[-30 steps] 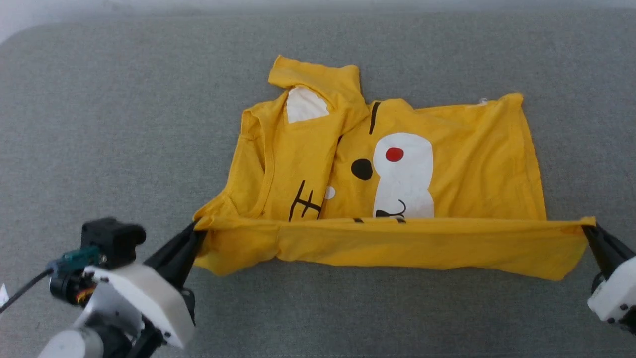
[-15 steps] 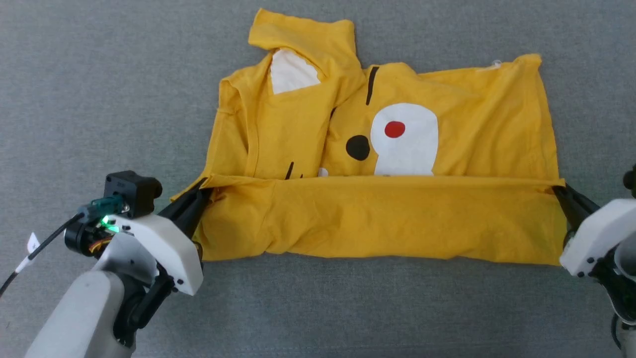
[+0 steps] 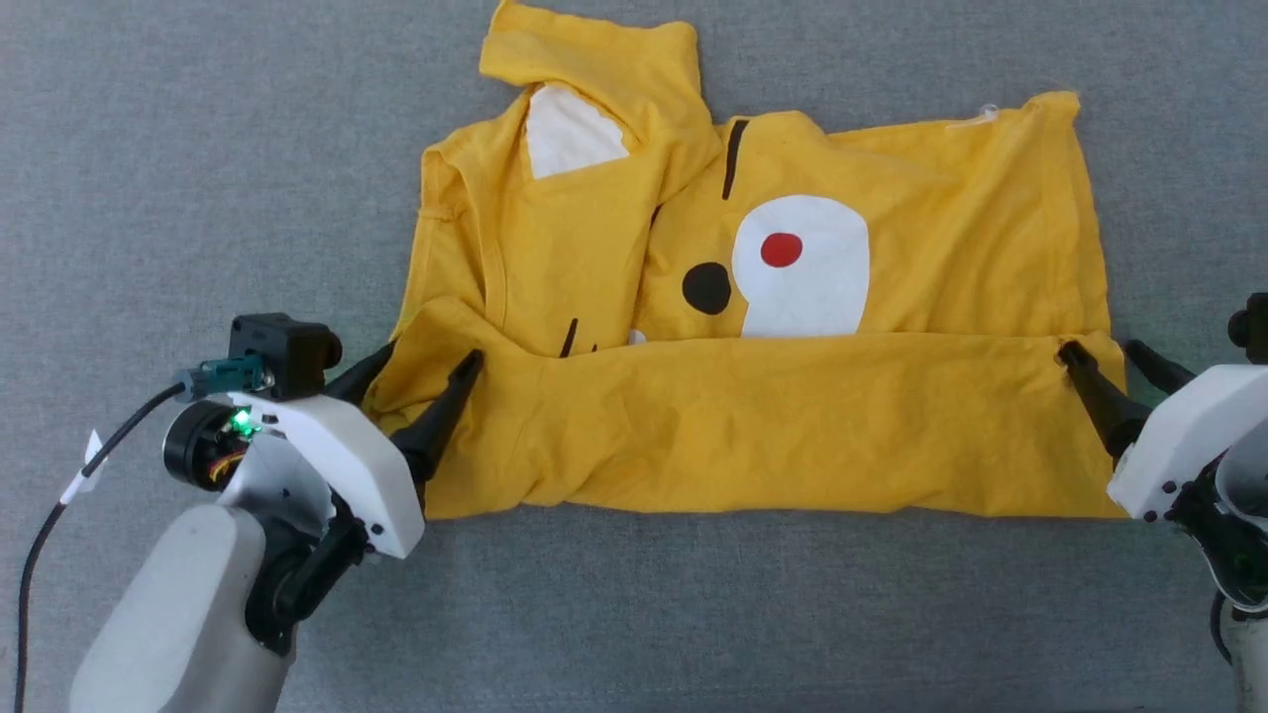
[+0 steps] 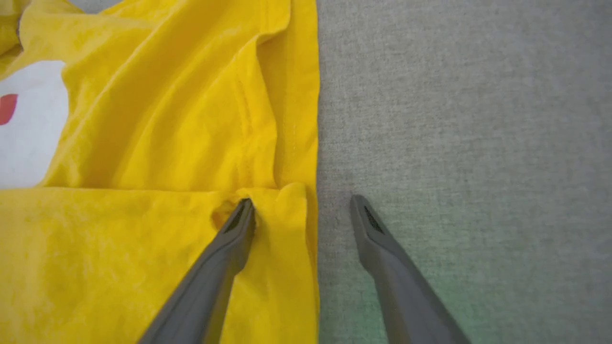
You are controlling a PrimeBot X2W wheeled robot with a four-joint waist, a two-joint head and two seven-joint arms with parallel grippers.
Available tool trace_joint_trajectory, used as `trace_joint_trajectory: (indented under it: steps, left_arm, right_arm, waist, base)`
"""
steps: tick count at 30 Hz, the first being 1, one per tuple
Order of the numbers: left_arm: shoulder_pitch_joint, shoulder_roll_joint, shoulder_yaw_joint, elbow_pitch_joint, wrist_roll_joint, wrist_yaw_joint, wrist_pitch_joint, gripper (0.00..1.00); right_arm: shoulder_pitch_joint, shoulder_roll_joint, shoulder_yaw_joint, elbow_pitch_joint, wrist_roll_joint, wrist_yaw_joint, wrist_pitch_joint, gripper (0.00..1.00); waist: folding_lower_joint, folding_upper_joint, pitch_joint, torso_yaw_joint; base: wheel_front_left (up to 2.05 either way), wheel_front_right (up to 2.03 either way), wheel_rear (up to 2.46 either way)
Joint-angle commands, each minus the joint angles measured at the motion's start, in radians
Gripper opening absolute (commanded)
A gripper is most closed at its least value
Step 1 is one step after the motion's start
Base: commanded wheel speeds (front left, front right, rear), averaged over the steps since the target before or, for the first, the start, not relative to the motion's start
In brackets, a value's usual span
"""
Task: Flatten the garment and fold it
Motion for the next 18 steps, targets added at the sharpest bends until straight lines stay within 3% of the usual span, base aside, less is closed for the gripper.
trace_joint_trajectory:
  steps: [1, 10, 18]
  left_arm:
    - [0.011, 0.003, 0.009, 0.016, -0.004, 0.014, 0.000, 1.00]
    - [0.111, 0.003, 0.075, -0.102, -0.022, 0.066, -0.093, 1.00]
    - [0.253, -0.042, 0.168, -0.231, 0.070, 0.163, -0.399, 1.00]
  right_arm:
    - [0.016, 0.002, -0.002, 0.015, 0.003, -0.003, 0.013, 1.00]
    - [0.096, 0.019, -0.073, -0.129, 0.023, -0.003, 0.055, 1.00]
    - [0.195, 0.104, -0.150, -0.309, -0.061, -0.003, -0.136, 1.00]
  waist:
    - [0.0000, 0.0000, -0.012, 0.001]
    - [0.0000, 0.0000, -0.091, 0.003]
    - [0.0000, 0.0000, -0.153, 0.010]
  base:
    - [0.00, 0.00, 0.00]
    - [0.00, 0.00, 0.00]
    - [0.00, 0.00, 0.00]
